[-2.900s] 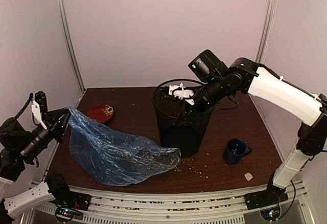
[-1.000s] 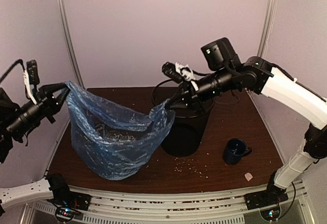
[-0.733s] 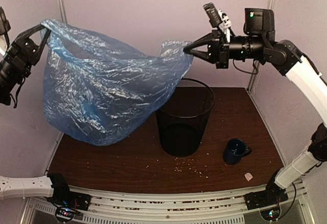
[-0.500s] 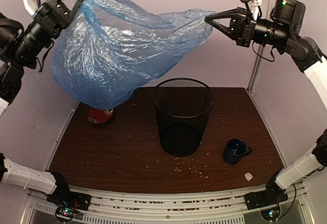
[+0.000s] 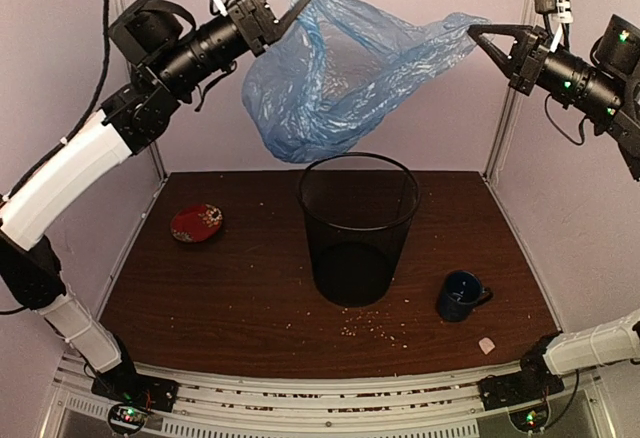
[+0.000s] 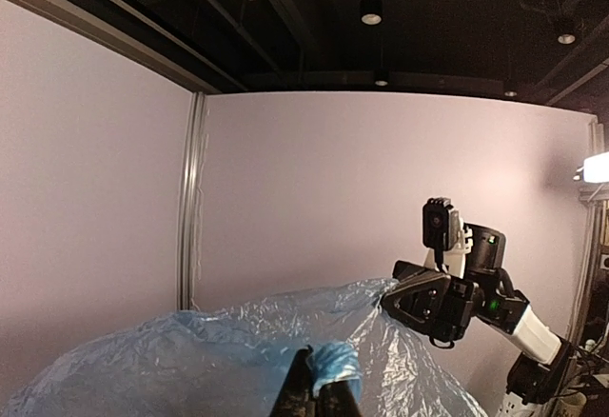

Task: Put the trash bags into the trash bin

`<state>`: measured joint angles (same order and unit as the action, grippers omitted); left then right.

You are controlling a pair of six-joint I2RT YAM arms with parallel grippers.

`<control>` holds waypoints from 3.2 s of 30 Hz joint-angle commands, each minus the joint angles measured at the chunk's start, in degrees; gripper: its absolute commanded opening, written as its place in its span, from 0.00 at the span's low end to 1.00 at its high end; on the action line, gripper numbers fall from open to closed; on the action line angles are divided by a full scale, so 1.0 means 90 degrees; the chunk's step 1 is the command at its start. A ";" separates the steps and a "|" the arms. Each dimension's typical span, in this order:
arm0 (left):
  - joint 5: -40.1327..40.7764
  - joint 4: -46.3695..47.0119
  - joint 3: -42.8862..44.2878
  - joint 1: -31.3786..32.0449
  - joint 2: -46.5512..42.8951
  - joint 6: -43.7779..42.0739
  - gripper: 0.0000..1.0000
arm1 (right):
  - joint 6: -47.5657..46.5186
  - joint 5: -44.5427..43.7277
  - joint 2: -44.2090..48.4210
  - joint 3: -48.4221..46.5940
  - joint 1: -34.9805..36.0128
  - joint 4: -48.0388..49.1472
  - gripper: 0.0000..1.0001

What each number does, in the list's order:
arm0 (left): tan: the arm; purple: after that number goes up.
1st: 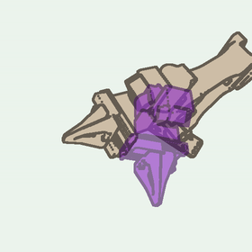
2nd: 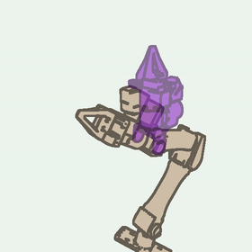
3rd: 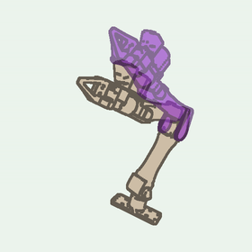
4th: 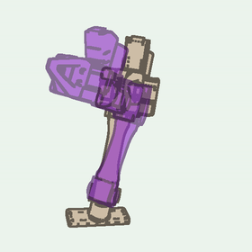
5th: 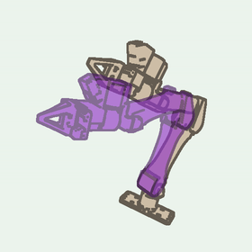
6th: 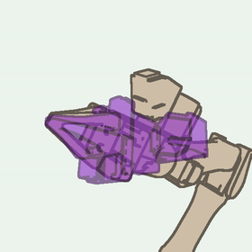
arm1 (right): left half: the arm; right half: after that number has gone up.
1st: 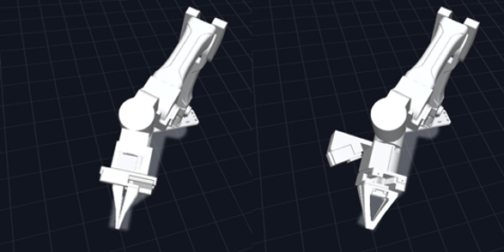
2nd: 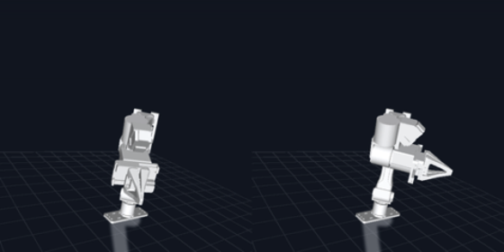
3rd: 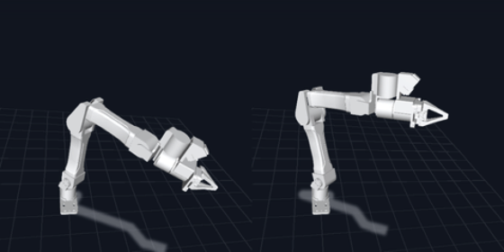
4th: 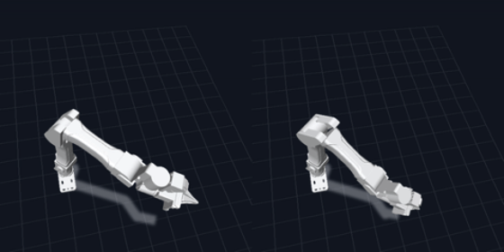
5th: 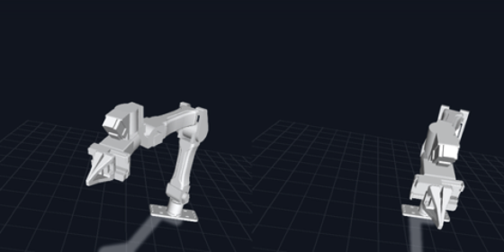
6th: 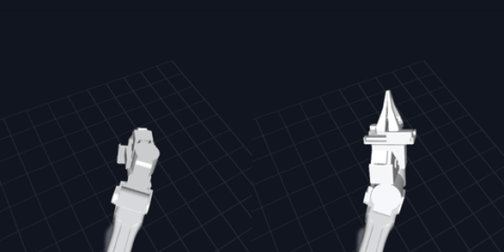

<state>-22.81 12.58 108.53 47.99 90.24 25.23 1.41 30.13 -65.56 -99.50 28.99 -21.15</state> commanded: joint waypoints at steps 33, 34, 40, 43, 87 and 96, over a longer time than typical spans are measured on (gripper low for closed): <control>0.3007 -0.0903 -0.2674 0.0332 -0.1325 -0.1226 0.00 | 0.0951 0.1415 -0.1055 0.0201 -0.0048 0.1137 0.00; 0.3094 -0.0895 -0.2685 0.0330 -0.1313 -0.1270 0.00 | 0.0978 0.1418 -0.1190 0.0146 -0.0048 0.1143 0.00; 0.3442 -0.0472 -0.2617 0.0287 -0.0870 -0.1594 0.00 | 0.0758 0.1143 -0.1789 -0.0151 -0.0048 0.1101 0.00; 0.2900 -0.0213 -0.2354 0.0114 -0.0422 -0.1447 0.00 | 0.0547 0.0775 -0.1920 -0.0255 -0.0057 0.0951 0.00; 0.2252 0.1423 -0.2698 -0.0205 0.0440 -0.0817 0.00 | -0.1437 -0.1153 0.0522 0.1446 -0.1238 -0.1609 0.75; 0.2516 0.1134 -0.3241 -0.0205 -0.0094 -0.0859 0.00 | -0.1662 -0.1650 -0.0017 0.2762 -0.1270 -0.0621 0.43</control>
<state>-1.98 23.18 80.64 46.02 90.80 18.52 -12.38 17.37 -63.55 -74.96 17.91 -32.32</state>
